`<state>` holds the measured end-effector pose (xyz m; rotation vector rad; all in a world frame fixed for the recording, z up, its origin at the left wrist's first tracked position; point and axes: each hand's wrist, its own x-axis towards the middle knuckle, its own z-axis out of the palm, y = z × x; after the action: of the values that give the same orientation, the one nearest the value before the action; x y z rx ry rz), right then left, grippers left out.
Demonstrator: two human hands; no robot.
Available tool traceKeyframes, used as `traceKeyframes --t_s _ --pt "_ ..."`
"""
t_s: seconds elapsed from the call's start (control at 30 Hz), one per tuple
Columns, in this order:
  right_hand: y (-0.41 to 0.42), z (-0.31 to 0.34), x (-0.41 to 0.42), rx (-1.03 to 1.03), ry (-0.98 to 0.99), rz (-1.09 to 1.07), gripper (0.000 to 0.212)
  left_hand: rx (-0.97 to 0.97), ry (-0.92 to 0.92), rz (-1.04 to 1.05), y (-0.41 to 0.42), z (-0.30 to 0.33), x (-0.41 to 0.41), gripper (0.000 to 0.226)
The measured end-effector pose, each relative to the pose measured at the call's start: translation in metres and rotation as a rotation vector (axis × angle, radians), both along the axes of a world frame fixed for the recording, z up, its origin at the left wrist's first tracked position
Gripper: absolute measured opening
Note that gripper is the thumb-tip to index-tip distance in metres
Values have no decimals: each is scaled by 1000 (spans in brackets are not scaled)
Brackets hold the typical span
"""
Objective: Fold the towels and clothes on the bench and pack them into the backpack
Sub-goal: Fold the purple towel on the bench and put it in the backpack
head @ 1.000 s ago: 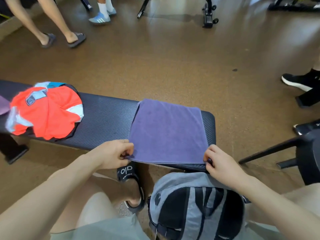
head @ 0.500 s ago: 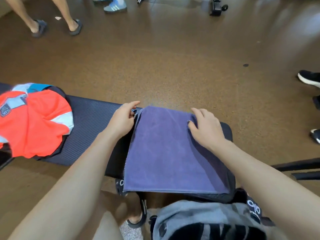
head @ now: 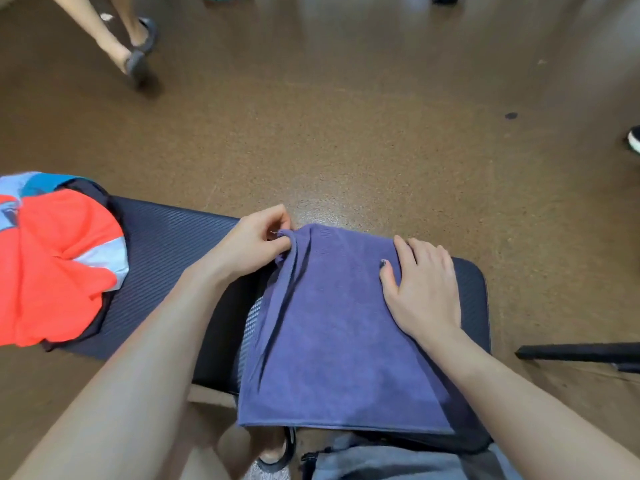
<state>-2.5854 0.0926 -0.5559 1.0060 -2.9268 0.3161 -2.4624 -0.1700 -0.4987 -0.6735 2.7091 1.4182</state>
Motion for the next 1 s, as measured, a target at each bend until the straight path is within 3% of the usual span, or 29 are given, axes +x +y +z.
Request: traceKeyframes --t_s 0.17,0.4,0.6,0.67,0.8,0.9,1.0 --pt "-1 0 0 12 13 -13 55 -189 2 15 -7 4 6 18" --pt "-1 1 1 12 19 -20 56 -233 30 160 -22 -7 13 24" --pt "-1 1 0 23 25 -16 55 90 16 207 -27 -12 12 24" --pt "-1 1 0 25 26 -17 55 -9 19 203 -27 -11 12 24" --pt "-1 2 1 25 33 -13 55 -416 -96 206 -31 -13 14 24" --pt "-2 2 1 22 33 -18 54 -422 -86 253 -33 -11 14 19" --pt "-1 1 1 27 37 -19 54 -332 -14 140 -23 -8 10 10"
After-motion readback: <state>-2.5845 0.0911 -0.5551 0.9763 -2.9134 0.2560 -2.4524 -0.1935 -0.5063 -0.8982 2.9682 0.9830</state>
